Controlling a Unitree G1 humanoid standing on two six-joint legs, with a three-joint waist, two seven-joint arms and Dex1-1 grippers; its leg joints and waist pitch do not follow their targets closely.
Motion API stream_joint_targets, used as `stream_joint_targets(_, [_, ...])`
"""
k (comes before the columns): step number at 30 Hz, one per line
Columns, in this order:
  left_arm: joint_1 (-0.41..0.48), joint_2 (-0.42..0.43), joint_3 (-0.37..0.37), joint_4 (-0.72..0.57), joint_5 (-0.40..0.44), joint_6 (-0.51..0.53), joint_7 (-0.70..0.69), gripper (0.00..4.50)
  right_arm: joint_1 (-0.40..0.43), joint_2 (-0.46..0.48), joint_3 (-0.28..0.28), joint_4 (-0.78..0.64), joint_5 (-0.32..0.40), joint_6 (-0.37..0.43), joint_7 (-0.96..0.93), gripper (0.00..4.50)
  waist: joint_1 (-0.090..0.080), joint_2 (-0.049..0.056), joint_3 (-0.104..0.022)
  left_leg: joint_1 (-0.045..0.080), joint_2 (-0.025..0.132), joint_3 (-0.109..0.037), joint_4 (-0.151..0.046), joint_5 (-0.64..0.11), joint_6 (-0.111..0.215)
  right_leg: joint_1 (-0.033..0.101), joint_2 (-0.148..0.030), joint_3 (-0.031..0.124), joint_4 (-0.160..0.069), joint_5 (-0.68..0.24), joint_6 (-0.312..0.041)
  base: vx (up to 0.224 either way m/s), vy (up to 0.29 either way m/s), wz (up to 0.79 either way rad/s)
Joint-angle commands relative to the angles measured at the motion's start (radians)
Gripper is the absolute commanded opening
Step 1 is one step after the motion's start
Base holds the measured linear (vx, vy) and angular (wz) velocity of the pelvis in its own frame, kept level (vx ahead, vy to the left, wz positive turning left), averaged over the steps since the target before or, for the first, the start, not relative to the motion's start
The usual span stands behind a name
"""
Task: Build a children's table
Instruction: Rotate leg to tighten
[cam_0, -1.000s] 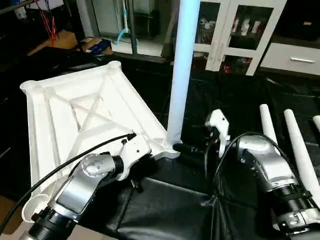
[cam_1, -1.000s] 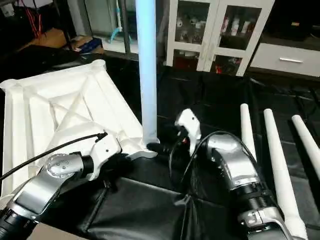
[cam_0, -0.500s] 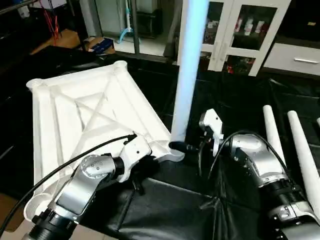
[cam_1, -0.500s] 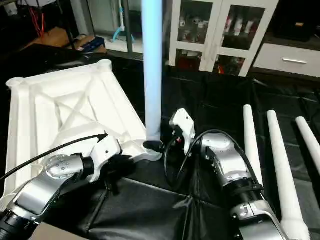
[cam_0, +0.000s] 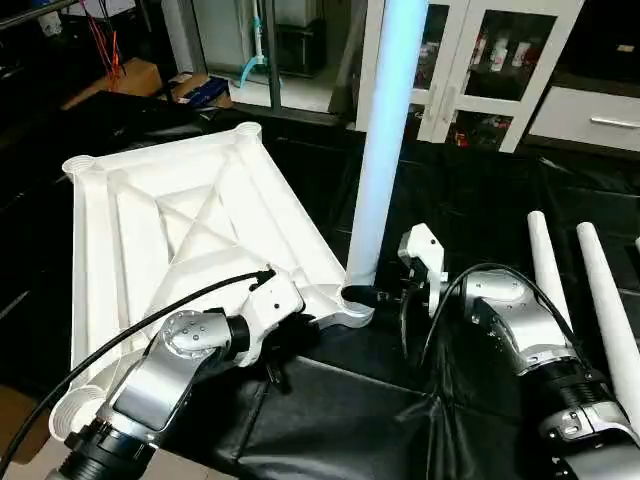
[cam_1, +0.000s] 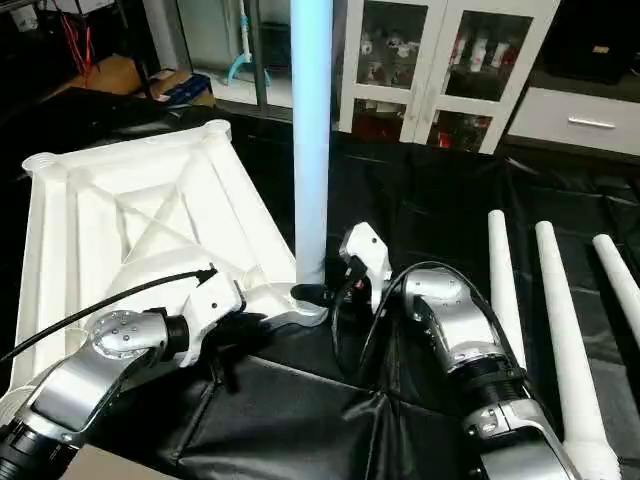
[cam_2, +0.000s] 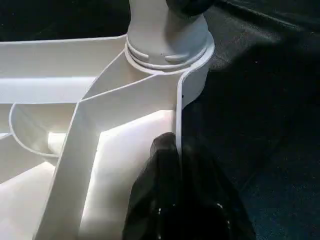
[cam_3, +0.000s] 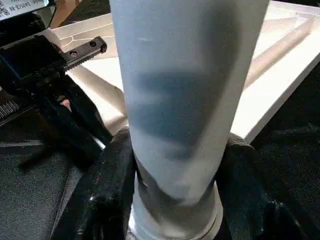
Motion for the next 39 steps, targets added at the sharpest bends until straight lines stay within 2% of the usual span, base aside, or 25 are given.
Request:
stream_joint_targets(1, [0.018, -0.029, -0.019, -0.019, -0.041, -0.001, -0.004, 0.00, -0.011, 0.021, 0.003, 0.032, -0.020, -0.007, -0.052, 1.92, -0.005, -0.019, -0.058, 0.009, 0.052, -0.023, -0.074, -0.202, 0.056, 0.037, -0.052, 0.044, -0.074, -0.248, -0.214, 0.000, 0.000, 0.00])
stream_joint_targets(4, [0.014, -0.043, -0.015, -0.011, -0.032, 0.018, 0.019, 0.00, -0.011, 0.048, -0.012, 0.060, -0.048, -0.014, -0.163, 1.89, -0.012, -0.018, -0.054, 0.011, 0.051, -0.023, -0.076, -0.236, 0.044, 0.033, -0.051, 0.044, -0.080, -0.296, -0.207, 0.000, 0.000, 0.00])
stream_joint_targets(6, [-0.015, -0.083, -0.003, 0.036, -0.006, 0.046, 0.085, 0.00, 0.010, 0.086, -0.030, 0.078, -0.081, 0.011, -0.310, 1.89, -0.020, -0.020, -0.052, 0.009, 0.049, -0.027, -0.080, -0.265, 0.026, 0.035, -0.051, 0.043, -0.084, -0.357, -0.183, 0.000, 0.000, 0.00])
stream_joint_targets(7, [-0.036, -0.102, 0.003, 0.068, 0.011, 0.051, 0.122, 0.00, 0.019, 0.100, -0.034, 0.082, -0.101, 0.022, -0.374, 1.88, -0.024, -0.020, -0.049, 0.011, 0.050, -0.026, -0.082, -0.278, 0.020, 0.031, -0.050, 0.045, -0.089, -0.377, -0.177, 0.000, 0.000, 0.00])
stream_joint_targets(9, [-0.083, -0.144, 0.016, 0.140, 0.043, 0.059, 0.198, 0.00, 0.033, 0.133, -0.043, 0.091, -0.152, 0.040, -0.524, 1.88, -0.031, -0.021, -0.046, 0.016, 0.046, -0.028, -0.083, -0.319, -0.003, 0.025, -0.049, 0.044, -0.097, -0.447, -0.152, 0.000, 0.000, 0.00])
stream_joint_targets(10, [-0.096, -0.154, 0.019, 0.159, 0.050, 0.060, 0.215, 0.00, 0.034, 0.141, -0.044, 0.096, -0.168, 0.041, -0.569, 1.88, -0.032, -0.023, -0.046, 0.021, 0.044, -0.033, -0.083, -0.359, -0.019, 0.022, -0.054, 0.042, -0.106, -0.527, -0.118, 0.000, 0.000, 0.00])
stream_joint_targets(11, [-0.115, -0.171, 0.026, 0.185, 0.060, 0.061, 0.247, 0.00, 0.036, 0.156, -0.049, 0.096, -0.172, 0.060, -0.607, 1.87, -0.033, -0.019, -0.046, 0.020, 0.043, -0.036, -0.084, -0.367, -0.020, 0.023, -0.055, 0.041, -0.107, -0.540, -0.109, 0.000, 0.000, 0.00])
stream_joint_targets(12, [-0.126, -0.181, 0.032, 0.199, 0.060, 0.064, 0.262, 0.00, 0.034, 0.166, -0.054, 0.099, -0.176, 0.067, -0.637, 1.87, -0.033, -0.021, -0.047, 0.021, 0.043, -0.036, -0.083, -0.381, -0.018, 0.019, -0.054, 0.041, -0.113, -0.561, -0.093, 0.000, 0.000, 0.00])
stream_joint_targets(14, [-0.188, -0.242, 0.067, 0.279, 0.060, 0.075, 0.347, 0.00, 0.022, 0.230, -0.081, 0.123, -0.187, 0.112, -0.792, 1.87, -0.038, -0.007, -0.046, 0.027, 0.039, -0.038, -0.084, -0.400, -0.031, 0.011, -0.050, 0.039, -0.117, -0.569, -0.086, 0.000, 0.000, 0.00])
stream_joint_targets(15, [-0.197, -0.250, 0.071, 0.292, 0.062, 0.071, 0.362, 0.00, 0.017, 0.242, -0.084, 0.131, -0.188, 0.112, -0.817, 1.87, -0.041, -0.012, -0.046, 0.026, 0.038, -0.038, -0.085, -0.406, -0.033, 0.013, -0.049, 0.038, -0.119, -0.572, -0.081, 0.000, 0.000, 0.00])
stream_joint_targets(17, [-0.246, -0.292, 0.084, 0.354, 0.076, 0.052, 0.417, 0.00, -0.015, 0.327, -0.097, 0.167, -0.168, 0.090, -0.906, 1.87, -0.046, -0.005, -0.048, 0.022, 0.038, -0.045, -0.091, -0.437, -0.037, 0.016, -0.051, 0.032, -0.122, -0.562, -0.075, 0.000, 0.000, 0.00])
stream_joint_targets(19, [-0.248, -0.296, 0.087, 0.353, 0.074, 0.051, 0.412, 0.00, -0.019, 0.339, -0.105, 0.164, -0.155, 0.083, -0.900, 1.86, -0.047, -0.004, -0.052, 0.023, 0.041, -0.046, -0.093, -0.442, -0.036, 0.019, -0.053, 0.031, -0.121, -0.531, -0.078, 0.000, 0.000, 0.00])
stream_joint_targets(21, [-0.245, -0.293, 0.083, 0.349, 0.077, 0.053, 0.399, 0.00, -0.022, 0.348, -0.105, 0.148, -0.130, 0.058, -0.849, 1.86, -0.048, -0.003, -0.054, 0.022, 0.045, -0.044, -0.096, -0.438, -0.028, 0.020, -0.051, 0.034, -0.117, -0.453, -0.099, 0.000, 0.000, 0.00])
stream_joint_targets(22, [-0.239, -0.285, 0.081, 0.349, 0.081, 0.051, 0.396, 0.00, -0.021, 0.343, -0.099, 0.131, -0.127, 0.046, -0.825, 2.21, -0.048, -0.003, -0.054, 0.021, 0.045, -0.043, -0.097, -0.432, -0.026, 0.021, -0.051, 0.034, -0.116, -0.432, -0.108, 0.000, 0.000, 0.00])
stream_joint_targets(23, [-0.231, -0.277, 0.080, 0.345, 0.084, 0.049, 0.392, 0.00, -0.018, 0.335, -0.100, 0.113, -0.111, 0.043, -0.786, 2.56, -0.050, -0.007, -0.055, 0.017, 0.046, -0.041, -0.098, -0.420, -0.021, 0.025, -0.051, 0.035, -0.112, -0.401, -0.120, 0.000, 0.000, 0.00])
stream_joint_targets(24, [-0.225, -0.271, 0.079, 0.341, 0.086, 0.047, 0.390, 0.00, -0.016, 0.329, -0.102, 0.101, -0.099, 0.041, -0.757, 2.56, -0.048, -0.005, -0.057, 0.020, 0.048, -0.039, -0.097, -0.410, -0.012, 0.026, -0.051, 0.037, -0.110, -0.370, -0.131, 0.000, 0.000, 0.00])
stream_joint_targets(25, [-0.219, -0.266, 0.079, 0.337, 0.086, 0.046, 0.387, 0.00, -0.015, 0.324, -0.107, 0.089, -0.086, 0.040, -0.734, 2.59, -0.046, -0.007, -0.057, 0.015, 0.048, -0.036, -0.096, -0.384, -0.001, 0.029, -0.052, 0.038, -0.107, -0.337, -0.144, 0.000, 0.000, 0.00])
stream_joint_targets(28, [-0.202, -0.252, 0.079, 0.316, 0.077, 0.044, 0.369, 0.00, -0.024, 0.301, -0.121, 0.060, -0.056, 0.045, -0.686, 2.83, -0.048, -0.009, -0.059, 0.007, 0.047, -0.035, -0.095, -0.339, 0.018, 0.037, -0.055, 0.038, -0.103, -0.317, -0.154, 0.000, 0.000, 0.00])
stream_joint_targets(29, [-0.188, -0.237, 0.070, 0.295, 0.074, 0.035, 0.344, 0.00, -0.036, 0.283, -0.126, 0.051, -0.043, 0.053, -0.645, 2.93, -0.051, -0.016, -0.058, 0.004, 0.047, -0.035, -0.094, -0.328, 0.024, 0.039, -0.055, 0.037, -0.103, -0.326, -0.156, 0.000, 0.000, 0.00])
stream_joint_targets(31, [-0.169, -0.217, 0.058, 0.263, 0.070, 0.031, 0.310, 0.00, -0.046, 0.255, -0.124, 0.035, -0.028, 0.072, -0.575, 3.03, -0.051, -0.014, -0.060, 0.000, 0.049, -0.037, -0.091, -0.317, 0.036, 0.042, -0.060, 0.036, -0.102, -0.347, -0.157, 0.000, 0.000, 0.00])
stream_joint_targets(32, [-0.143, -0.187, 0.039, 0.219, 0.062, 0.002, 0.253, 0.00, -0.051, 0.206, -0.105, 0.012, -0.018, 0.094, -0.471, 3.13, -0.048, -0.013, -0.059, 0.008, 0.049, -0.032, -0.088, -0.318, 0.039, 0.033, -0.057, 0.037, -0.107, -0.359, -0.160, 0.000, 0.000, 0.00])
stream_joint_targets(34, [-0.122, -0.160, 0.028, 0.178, 0.052, 0.003, 0.213, 0.00, -0.049, 0.153, -0.072, -0.007, -0.026, 0.103, -0.379, 3.37, -0.044, -0.015, -0.062, 0.003, 0.052, -0.032, -0.086, -0.281, 0.050, 0.039, -0.057, 0.037, -0.099, -0.316, -0.170, 0.000, 0.000, 0.00])
stream_joint_targets(35, [-0.112, -0.145, 0.019, 0.159, 0.048, -0.006, 0.189, 0.00, -0.048, 0.128, -0.057, -0.013, -0.033, 0.098, -0.336, 3.47, -0.041, -0.015, -0.062, 0.008, 0.051, -0.026, -0.083, -0.259, 0.058, 0.033, -0.054, 0.038, -0.098, -0.284, -0.183, 0.000, 0.000, 0.00])
stream_joint_targets(37, [-0.085, -0.113, 0.006, 0.111, 0.026, -0.013, 0.130, 0.00, -0.043, 0.078, -0.037, -0.025, -0.030, 0.101, -0.249, 3.55, -0.037, -0.014, -0.063, 0.005, 0.051, -0.024, -0.080, -0.224, 0.069, 0.037, -0.054, 0.038, -0.091, -0.246, -0.202, 0.000, 0.000, 0.00])
stream_joint_targets(39, [-0.063, -0.086, -0.002, 0.068, 0.006, -0.006, 0.087, 0.00, -0.039, 0.040, -0.023, -0.033, -0.026, 0.108, -0.180, 3.55, -0.031, -0.016, -0.068, 0.005, 0.053, -0.023, -0.074, -0.164, 0.091, 0.040, -0.052, 0.037, -0.077, -0.159, -0.234, 0.000, 0.000, 0.00])
